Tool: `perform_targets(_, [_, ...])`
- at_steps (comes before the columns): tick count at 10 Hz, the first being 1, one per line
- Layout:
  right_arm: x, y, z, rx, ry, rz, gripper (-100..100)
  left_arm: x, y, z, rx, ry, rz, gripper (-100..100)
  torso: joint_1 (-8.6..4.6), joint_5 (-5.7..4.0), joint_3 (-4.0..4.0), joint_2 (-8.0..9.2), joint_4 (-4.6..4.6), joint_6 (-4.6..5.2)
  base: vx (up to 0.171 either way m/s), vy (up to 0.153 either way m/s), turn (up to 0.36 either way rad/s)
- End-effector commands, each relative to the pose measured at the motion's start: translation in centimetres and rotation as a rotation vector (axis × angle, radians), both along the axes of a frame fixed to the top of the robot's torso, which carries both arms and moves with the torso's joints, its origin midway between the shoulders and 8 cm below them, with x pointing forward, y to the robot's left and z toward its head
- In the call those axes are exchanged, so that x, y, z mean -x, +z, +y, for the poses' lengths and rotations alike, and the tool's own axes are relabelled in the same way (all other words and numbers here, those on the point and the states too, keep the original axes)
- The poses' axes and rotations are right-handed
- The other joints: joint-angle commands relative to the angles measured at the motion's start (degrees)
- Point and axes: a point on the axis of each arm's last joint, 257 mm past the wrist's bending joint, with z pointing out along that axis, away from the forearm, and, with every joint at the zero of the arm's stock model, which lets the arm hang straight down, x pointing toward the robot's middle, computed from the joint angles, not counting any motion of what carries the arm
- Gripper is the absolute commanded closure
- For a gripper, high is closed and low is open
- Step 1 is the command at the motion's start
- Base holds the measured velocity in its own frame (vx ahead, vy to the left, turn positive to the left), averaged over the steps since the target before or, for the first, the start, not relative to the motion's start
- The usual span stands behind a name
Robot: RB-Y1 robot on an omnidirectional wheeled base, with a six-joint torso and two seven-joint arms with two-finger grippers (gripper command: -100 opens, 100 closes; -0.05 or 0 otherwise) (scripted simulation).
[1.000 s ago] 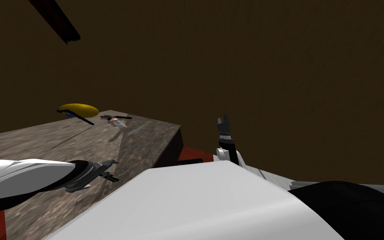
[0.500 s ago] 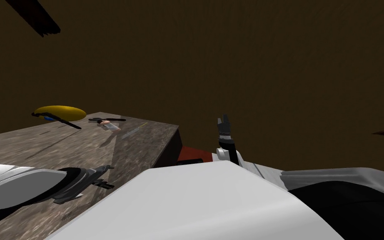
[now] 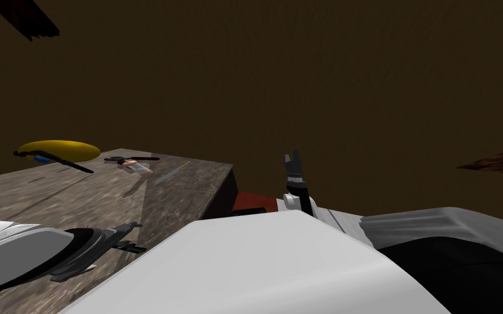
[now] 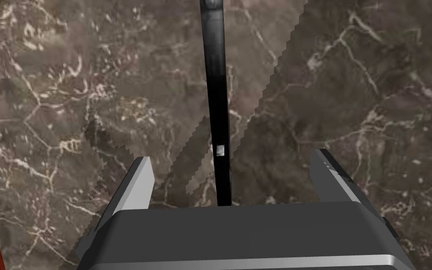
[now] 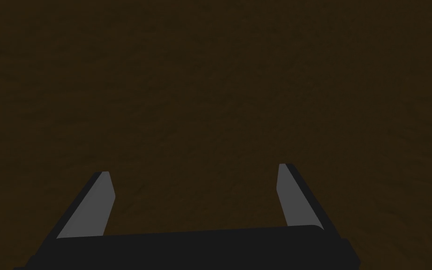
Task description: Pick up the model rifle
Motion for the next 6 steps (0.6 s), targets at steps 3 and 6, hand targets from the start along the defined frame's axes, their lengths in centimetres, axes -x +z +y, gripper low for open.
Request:
perform_targets(3, [0.0,0.0,0.0,0.000,0.000,0.000,0,1.1,0.3,0.8,-0.029,0.026,-0.020,-100,0.03,0.01,0.01,0.02,0.01,-0.02,-0.012,0.016,-0.091])
perform_targets(6, [0.0,0.0,0.0,0.000,0.000,0.000,0,1.2,0.1,0.7,-0.026,0.024,-0.013,100,-0.01,0.00,0.00,-0.01,0.01,-0.04,-0.001,0.003,0.003])
